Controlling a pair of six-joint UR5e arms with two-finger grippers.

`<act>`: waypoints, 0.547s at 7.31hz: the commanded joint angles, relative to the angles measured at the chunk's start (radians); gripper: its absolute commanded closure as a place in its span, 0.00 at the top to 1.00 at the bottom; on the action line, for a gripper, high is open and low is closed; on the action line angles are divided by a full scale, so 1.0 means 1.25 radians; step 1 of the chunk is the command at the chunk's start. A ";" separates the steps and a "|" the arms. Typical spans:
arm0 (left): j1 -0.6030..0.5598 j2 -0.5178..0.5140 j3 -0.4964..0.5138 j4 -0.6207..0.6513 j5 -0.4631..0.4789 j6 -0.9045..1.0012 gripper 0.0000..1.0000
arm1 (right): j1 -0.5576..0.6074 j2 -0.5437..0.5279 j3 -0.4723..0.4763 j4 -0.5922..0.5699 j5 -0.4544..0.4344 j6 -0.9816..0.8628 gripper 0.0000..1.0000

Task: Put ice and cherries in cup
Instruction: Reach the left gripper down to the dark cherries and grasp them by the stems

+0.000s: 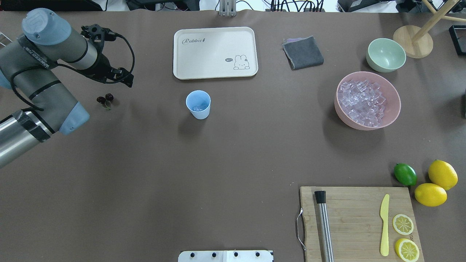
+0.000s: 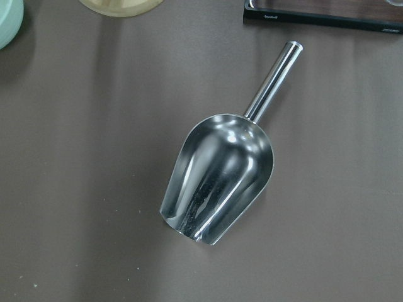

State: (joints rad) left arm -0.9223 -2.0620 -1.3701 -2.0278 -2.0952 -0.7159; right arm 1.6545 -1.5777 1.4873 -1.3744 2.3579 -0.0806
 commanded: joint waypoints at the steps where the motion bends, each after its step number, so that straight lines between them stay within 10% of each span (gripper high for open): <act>1: -0.008 0.006 0.027 -0.009 0.003 0.036 0.97 | 0.003 -0.045 0.036 0.002 0.006 0.002 0.99; 4: 0.006 0.038 0.032 -0.033 0.062 0.052 0.88 | 0.002 -0.067 0.061 0.004 0.005 0.002 0.99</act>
State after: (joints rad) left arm -0.9191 -2.0328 -1.3298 -2.0518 -2.0336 -0.6567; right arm 1.6572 -1.6527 1.5577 -1.3706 2.3653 -0.0782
